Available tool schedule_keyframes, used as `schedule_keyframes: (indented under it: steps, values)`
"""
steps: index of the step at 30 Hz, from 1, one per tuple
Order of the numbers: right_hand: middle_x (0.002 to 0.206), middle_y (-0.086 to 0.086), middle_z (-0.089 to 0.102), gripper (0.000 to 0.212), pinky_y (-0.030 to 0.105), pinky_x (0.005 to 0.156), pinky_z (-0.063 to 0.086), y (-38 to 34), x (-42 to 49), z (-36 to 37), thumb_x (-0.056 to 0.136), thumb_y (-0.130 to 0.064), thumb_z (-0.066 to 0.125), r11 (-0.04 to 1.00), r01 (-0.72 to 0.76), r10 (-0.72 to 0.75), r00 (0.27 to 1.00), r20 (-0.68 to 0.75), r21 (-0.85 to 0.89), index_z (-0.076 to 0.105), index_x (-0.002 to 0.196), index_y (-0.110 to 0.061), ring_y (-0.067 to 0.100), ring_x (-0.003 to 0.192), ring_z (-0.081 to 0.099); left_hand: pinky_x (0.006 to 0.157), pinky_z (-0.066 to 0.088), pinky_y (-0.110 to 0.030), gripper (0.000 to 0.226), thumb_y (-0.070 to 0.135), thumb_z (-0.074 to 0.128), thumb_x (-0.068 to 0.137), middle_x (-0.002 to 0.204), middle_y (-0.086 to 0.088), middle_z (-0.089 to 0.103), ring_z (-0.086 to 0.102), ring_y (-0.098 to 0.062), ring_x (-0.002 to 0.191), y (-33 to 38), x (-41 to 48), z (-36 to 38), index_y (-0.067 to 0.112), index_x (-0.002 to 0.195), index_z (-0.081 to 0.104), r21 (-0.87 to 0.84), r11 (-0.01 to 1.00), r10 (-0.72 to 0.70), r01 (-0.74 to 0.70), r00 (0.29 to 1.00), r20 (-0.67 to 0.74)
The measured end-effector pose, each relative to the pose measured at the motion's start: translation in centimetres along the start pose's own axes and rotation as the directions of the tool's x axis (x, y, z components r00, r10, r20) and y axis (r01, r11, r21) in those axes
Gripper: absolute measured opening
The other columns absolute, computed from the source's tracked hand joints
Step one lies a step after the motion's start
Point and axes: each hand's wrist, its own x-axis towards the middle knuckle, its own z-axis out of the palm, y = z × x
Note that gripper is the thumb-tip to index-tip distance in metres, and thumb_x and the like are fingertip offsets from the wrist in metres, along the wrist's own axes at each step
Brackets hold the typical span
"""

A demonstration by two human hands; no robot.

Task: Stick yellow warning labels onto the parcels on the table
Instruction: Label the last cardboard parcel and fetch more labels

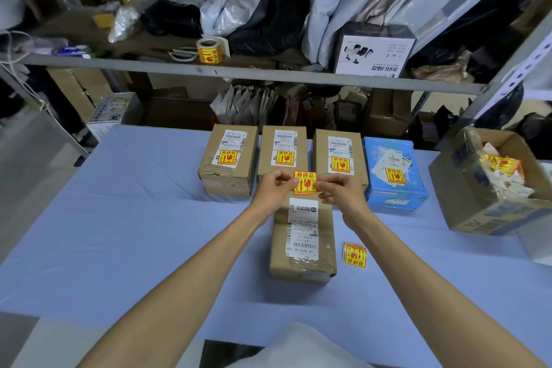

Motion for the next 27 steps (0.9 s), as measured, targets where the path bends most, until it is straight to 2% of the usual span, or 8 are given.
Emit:
schedule_keyframes:
  steps: [2,5,9,12,17,22,24,27]
  values:
    - [0.072,0.007,0.066,0.003,0.020,0.055,0.051,0.1,0.0,0.0,0.084,-0.001,0.068,1.000,-0.020,0.020,1.000,-0.001,-0.021,0.067,0.085,-0.002,0.014,0.058,0.059,0.073,0.042,-0.017,0.006,0.019,0.065,0.089,0.083,0.005,0.063,0.057,-0.005,0.079,0.0,-0.1,0.0,0.014,0.087,0.062,0.013,1.000,-0.003,0.003,1.000,0.000]
    - [0.071,0.006,0.065,0.008,0.019,0.054,0.050,0.3,0.2,0.0,0.087,-0.004,0.065,0.999,-0.042,0.042,0.999,-0.013,-0.032,0.065,0.079,-0.006,0.014,0.057,0.057,0.068,0.040,-0.012,0.007,0.019,0.066,0.088,0.084,0.007,0.063,0.057,-0.003,0.079,0.1,-0.3,0.0,0.012,0.089,0.064,0.031,0.999,-0.019,0.019,1.000,0.001]
    - [0.074,0.004,0.064,0.012,0.023,0.057,0.048,1.0,-0.3,0.2,0.088,-0.008,0.065,0.998,-0.030,0.029,0.999,-0.029,-0.049,0.064,0.076,-0.011,0.013,0.062,0.057,0.073,0.046,-0.022,0.009,0.020,0.070,0.085,0.088,0.000,0.066,0.059,-0.010,0.082,-0.6,-0.7,0.3,0.013,0.088,0.065,0.059,0.997,-0.052,0.051,0.999,0.004]
    - [0.076,0.000,0.064,0.006,0.021,0.058,0.046,1.9,-1.1,0.3,0.089,-0.010,0.065,0.995,-0.030,0.025,0.998,-0.049,-0.099,0.065,0.083,-0.008,0.011,0.068,0.059,0.070,0.046,-0.022,0.011,0.024,0.069,0.086,0.091,0.000,0.066,0.059,-0.011,0.085,-1.6,-1.4,0.6,0.015,0.089,0.065,0.110,0.989,-0.100,0.100,0.995,-0.001]
    - [0.073,0.008,0.064,0.009,0.021,0.057,0.049,4.6,-2.4,0.2,0.087,-0.006,0.066,0.985,-0.060,0.055,0.998,-0.034,-0.162,0.066,0.083,0.001,0.015,0.064,0.059,0.071,0.049,-0.028,0.011,0.025,0.071,0.084,0.090,-0.005,0.069,0.063,-0.017,0.085,-3.7,-3.2,0.8,0.016,0.087,0.065,0.142,0.976,-0.169,0.167,0.986,0.001]
    - [0.081,0.010,0.069,0.008,0.033,0.068,0.057,5.9,-3.1,0.3,0.084,-0.006,0.068,0.962,-0.014,0.006,1.000,-0.028,-0.273,0.065,0.077,-0.008,0.022,0.073,0.065,0.076,0.053,-0.031,0.009,0.023,0.073,0.082,0.087,-0.006,0.071,0.067,-0.018,0.085,-4.7,-4.5,1.0,0.019,0.084,0.065,0.187,0.969,-0.158,0.164,0.986,-0.049]
    - [0.080,0.008,0.069,0.008,0.033,0.069,0.057,6.0,-3.4,0.3,0.083,-0.005,0.070,0.952,0.010,-0.019,0.999,-0.028,-0.306,0.064,0.087,-0.010,0.022,0.076,0.067,0.074,0.053,-0.030,0.013,0.021,0.073,0.081,0.085,-0.007,0.072,0.068,-0.019,0.085,-4.8,-4.8,0.9,0.022,0.090,0.064,0.177,0.969,-0.167,0.172,0.985,-0.045]
    - [0.080,0.005,0.067,0.046,0.030,0.062,0.057,6.0,-3.8,0.2,0.080,-0.003,0.072,0.961,-0.029,0.021,0.999,-0.032,-0.275,0.048,0.114,-0.021,0.019,0.074,0.069,0.077,0.054,-0.031,0.035,0.017,0.075,0.079,0.084,-0.007,0.074,0.070,-0.018,0.084,-4.7,-5.1,0.6,0.027,0.110,0.061,0.167,0.968,-0.193,0.190,0.981,-0.001]
